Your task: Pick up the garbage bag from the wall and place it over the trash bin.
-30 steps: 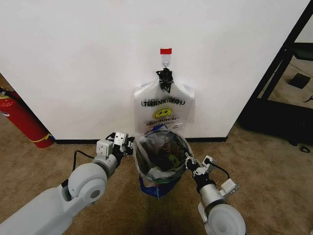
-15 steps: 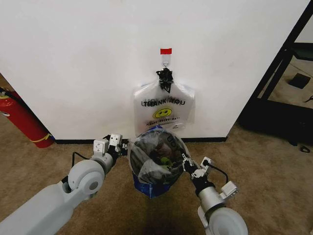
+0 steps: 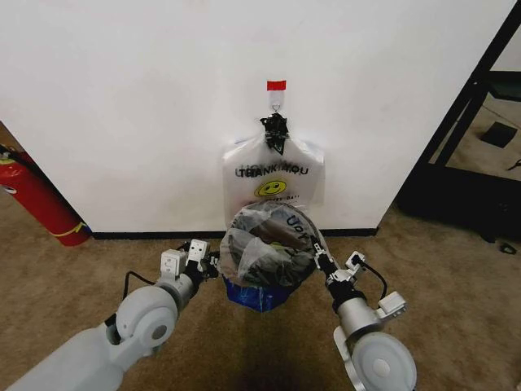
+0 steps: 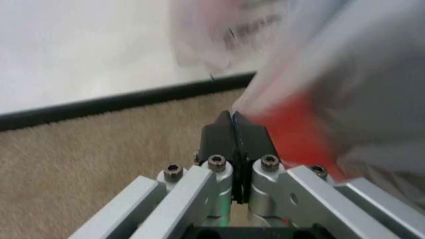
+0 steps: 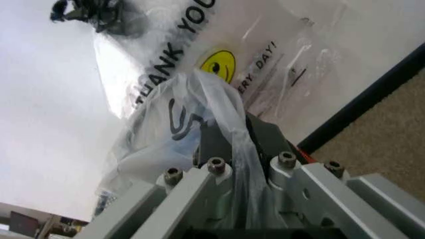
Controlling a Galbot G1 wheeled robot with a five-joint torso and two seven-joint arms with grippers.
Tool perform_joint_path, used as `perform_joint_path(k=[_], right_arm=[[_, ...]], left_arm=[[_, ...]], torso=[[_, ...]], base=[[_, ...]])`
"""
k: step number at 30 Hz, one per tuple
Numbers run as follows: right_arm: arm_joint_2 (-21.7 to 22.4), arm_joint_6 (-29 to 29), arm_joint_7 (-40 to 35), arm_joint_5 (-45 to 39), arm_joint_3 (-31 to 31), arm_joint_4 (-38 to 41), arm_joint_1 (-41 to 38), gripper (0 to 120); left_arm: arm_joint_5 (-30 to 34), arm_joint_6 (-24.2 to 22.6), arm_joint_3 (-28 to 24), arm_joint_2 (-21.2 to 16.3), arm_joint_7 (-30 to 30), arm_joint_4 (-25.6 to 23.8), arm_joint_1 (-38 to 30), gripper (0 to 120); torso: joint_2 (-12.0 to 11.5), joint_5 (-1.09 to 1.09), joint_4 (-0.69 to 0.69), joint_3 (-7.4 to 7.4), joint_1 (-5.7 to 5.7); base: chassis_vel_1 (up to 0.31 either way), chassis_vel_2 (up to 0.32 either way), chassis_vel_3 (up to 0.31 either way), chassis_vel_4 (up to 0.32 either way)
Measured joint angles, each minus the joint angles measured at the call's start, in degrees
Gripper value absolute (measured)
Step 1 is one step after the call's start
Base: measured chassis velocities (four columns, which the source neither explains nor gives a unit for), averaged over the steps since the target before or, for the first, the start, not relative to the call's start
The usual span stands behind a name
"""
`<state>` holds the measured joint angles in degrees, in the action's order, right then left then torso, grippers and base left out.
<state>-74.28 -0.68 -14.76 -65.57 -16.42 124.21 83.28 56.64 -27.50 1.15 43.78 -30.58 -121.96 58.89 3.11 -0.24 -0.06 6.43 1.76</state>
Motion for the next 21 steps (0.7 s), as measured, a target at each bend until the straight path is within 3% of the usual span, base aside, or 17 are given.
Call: perform_joint_path(k=[3,5,13,17,19,21], right_arm=[[-0.1,-0.2,-0.7,1.1,0.3,-0.8,-0.1,1],[-0.1,-0.3,-0.8,1.2,0.4,-0.9,-0.1,1],[-0.4,-0.5,-2.0,1.6,0.5,-3.0,-1.5,1],[-1.3,-0.5,-3.0,1.4,-0.4,-3.7,-2.4,1],[-2.0,-0.5,-3.3,1.3,-1.6,-3.8,-2.4,1],[-3.5,-0.5,-4.2,0.8,-4.4,-3.8,-1.9,1]], left_arm=[[0.6,-0.5,1.3,-0.5,-0.1,-0.5,-1.3,11],[0.6,-0.6,1.5,-0.7,-0.1,-0.7,-1.4,13],[-1.7,-1.8,3.1,-3.0,-0.7,-6.4,-0.9,46],[-1.4,1.4,5.1,-2.1,-3.6,-8.1,-0.4,59],[1.3,3.2,5.9,-1.2,-5.2,-9.1,0.7,66],[5.7,7.2,6.9,0.2,-5.7,-10.5,4.0,76]], torso=[[0.0,0.00,-0.01,0.00,0.00],[0.0,0.00,-0.01,0.00,0.00],[0.0,0.01,0.01,0.00,0.00],[0.0,0.01,-0.01,0.00,0.00],[0.0,0.03,0.03,0.00,0.00],[0.0,0.00,-0.04,0.00,0.00]], base=[[0.000,0.000,0.000,0.000],[0.000,0.000,0.000,0.000],[0.000,0.000,0.000,0.000],[0.000,0.000,0.000,0.000],[0.000,0.000,0.000,0.000],[0.000,0.000,0.000,0.000]])
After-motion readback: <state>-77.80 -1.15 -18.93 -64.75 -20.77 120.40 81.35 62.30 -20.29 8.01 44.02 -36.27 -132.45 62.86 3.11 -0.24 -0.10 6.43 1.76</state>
